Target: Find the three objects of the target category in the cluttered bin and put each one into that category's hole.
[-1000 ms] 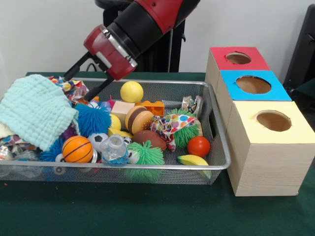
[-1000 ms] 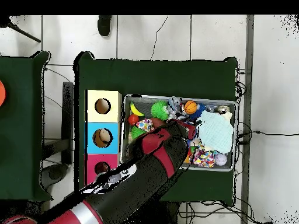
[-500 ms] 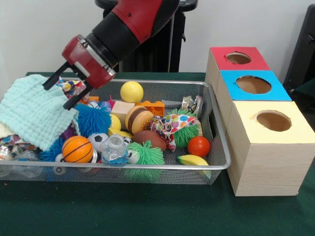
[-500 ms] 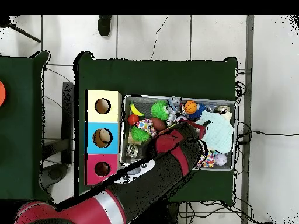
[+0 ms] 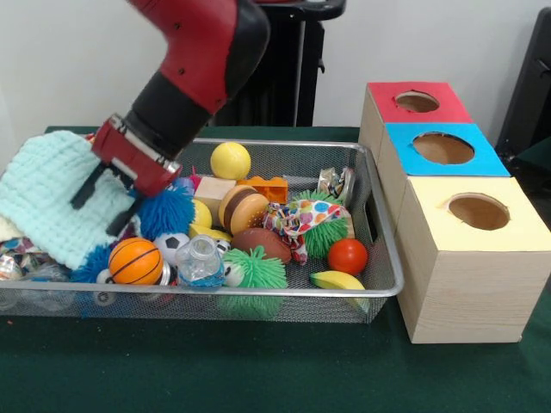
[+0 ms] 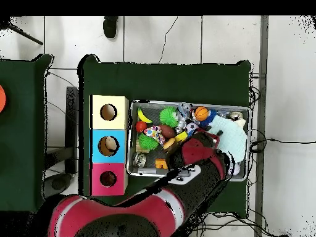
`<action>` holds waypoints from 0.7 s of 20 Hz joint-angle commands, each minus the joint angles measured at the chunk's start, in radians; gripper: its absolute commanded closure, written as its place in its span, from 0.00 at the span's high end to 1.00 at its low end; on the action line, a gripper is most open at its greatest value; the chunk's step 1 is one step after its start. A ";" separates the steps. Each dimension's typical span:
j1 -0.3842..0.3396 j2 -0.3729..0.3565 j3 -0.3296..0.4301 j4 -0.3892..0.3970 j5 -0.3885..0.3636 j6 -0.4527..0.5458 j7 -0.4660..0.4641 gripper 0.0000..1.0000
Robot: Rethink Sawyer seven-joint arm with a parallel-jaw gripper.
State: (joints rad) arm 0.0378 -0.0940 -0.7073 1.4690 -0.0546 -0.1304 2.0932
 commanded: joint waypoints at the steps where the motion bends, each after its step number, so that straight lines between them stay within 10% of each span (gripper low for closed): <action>1: -0.155 -0.040 0.408 0.017 -0.129 -0.036 0.082 1.00; 14: -0.190 -0.029 0.451 0.001 -0.128 0.048 0.053 1.00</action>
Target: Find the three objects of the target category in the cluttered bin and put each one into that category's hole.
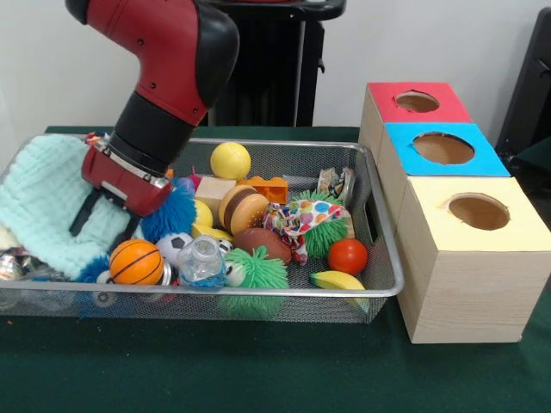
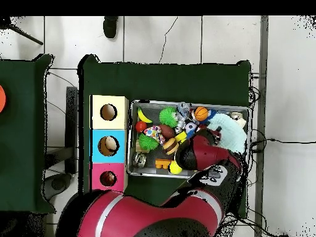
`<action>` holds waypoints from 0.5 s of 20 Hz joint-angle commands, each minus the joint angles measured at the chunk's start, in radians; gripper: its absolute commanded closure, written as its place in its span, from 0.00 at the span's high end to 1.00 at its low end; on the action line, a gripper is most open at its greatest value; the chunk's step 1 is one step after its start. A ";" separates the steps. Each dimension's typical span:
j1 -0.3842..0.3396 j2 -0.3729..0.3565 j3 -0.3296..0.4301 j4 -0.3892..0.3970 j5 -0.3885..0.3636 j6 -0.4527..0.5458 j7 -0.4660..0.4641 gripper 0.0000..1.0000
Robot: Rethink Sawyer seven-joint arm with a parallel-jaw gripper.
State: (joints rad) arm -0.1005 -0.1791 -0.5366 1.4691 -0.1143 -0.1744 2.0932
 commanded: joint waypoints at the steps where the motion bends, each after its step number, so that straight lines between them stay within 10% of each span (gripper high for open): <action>1: -0.063 0.049 0.296 0.007 -0.077 0.091 0.050 1.00; 5: -0.091 0.029 0.340 0.018 -0.108 0.147 0.018 1.00; 6: -0.092 0.027 0.342 0.016 -0.113 0.169 0.009 0.00; 10: -0.077 0.036 0.324 0.011 -0.093 0.191 0.021 0.00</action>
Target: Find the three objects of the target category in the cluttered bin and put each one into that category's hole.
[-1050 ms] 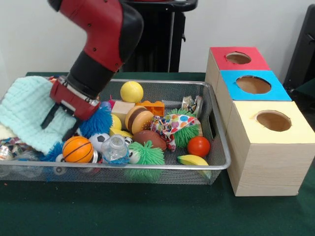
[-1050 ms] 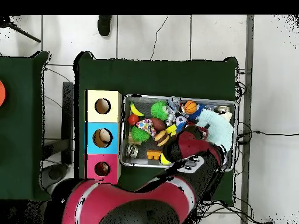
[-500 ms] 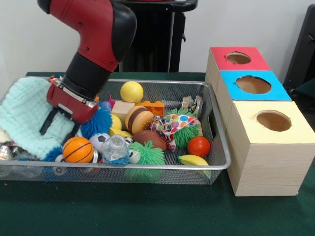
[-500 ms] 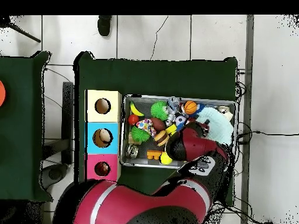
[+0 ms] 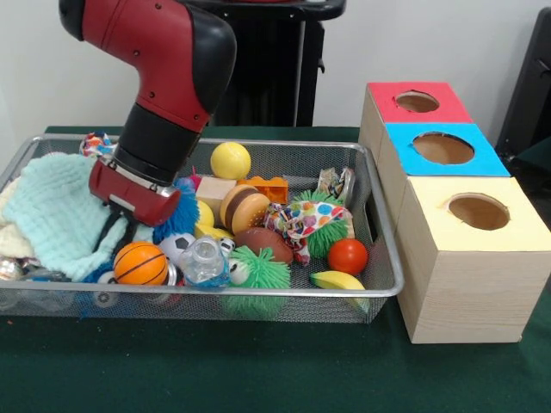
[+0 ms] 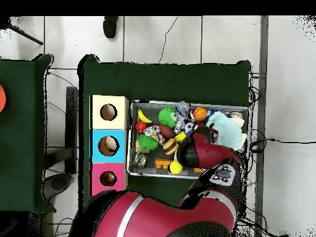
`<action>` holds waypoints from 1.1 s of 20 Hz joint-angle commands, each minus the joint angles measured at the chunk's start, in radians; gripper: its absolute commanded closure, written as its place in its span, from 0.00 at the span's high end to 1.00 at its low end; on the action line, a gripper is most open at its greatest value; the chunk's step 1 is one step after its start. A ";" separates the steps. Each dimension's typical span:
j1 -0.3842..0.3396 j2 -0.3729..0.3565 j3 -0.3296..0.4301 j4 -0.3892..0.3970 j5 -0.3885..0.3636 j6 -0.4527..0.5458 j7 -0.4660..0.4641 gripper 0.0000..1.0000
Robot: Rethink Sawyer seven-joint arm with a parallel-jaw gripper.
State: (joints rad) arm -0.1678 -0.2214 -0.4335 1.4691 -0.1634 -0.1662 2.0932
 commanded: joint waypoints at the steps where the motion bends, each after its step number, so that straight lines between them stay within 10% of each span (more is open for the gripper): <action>1: -0.010 0.078 0.223 0.011 -0.042 0.189 0.023 0.00; 10: -0.169 -0.030 0.464 0.124 -0.184 0.163 -0.020 0.00; 14: -0.287 -0.092 0.663 0.247 -0.178 0.323 -0.050 0.00; 22: -0.416 -0.063 0.831 0.293 -0.168 0.450 -0.126 0.00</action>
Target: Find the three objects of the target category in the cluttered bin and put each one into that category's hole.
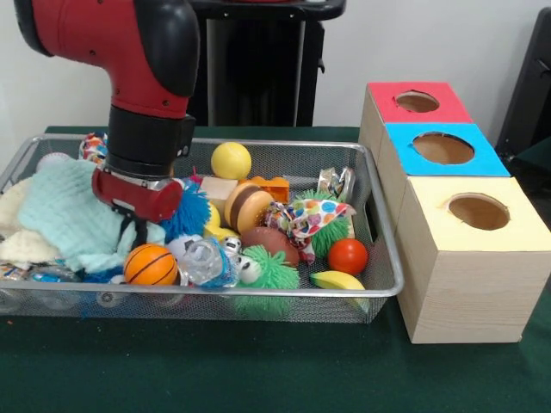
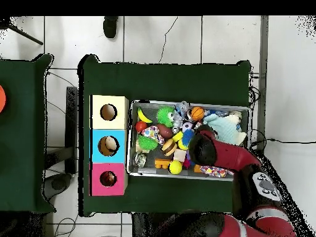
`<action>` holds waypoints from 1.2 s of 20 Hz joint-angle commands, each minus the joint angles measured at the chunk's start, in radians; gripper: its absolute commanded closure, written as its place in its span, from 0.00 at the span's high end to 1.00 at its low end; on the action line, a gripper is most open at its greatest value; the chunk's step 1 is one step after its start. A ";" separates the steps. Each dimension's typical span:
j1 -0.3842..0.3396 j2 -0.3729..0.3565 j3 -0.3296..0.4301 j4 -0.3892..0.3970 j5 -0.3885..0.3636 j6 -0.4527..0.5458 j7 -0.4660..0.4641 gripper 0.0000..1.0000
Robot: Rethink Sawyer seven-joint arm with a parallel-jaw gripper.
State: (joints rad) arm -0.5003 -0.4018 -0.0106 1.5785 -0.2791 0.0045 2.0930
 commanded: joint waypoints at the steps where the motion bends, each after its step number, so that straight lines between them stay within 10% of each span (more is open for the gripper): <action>1: -0.098 0.125 0.425 0.185 -0.051 0.298 -0.137 0.00; 11: -0.098 0.127 0.459 0.204 -0.006 0.361 -0.065 0.00; 24: 0.098 0.023 0.267 0.203 0.119 0.436 0.141 0.00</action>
State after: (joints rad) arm -0.5146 -0.4266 0.1895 1.6346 -0.2322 0.2365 2.0926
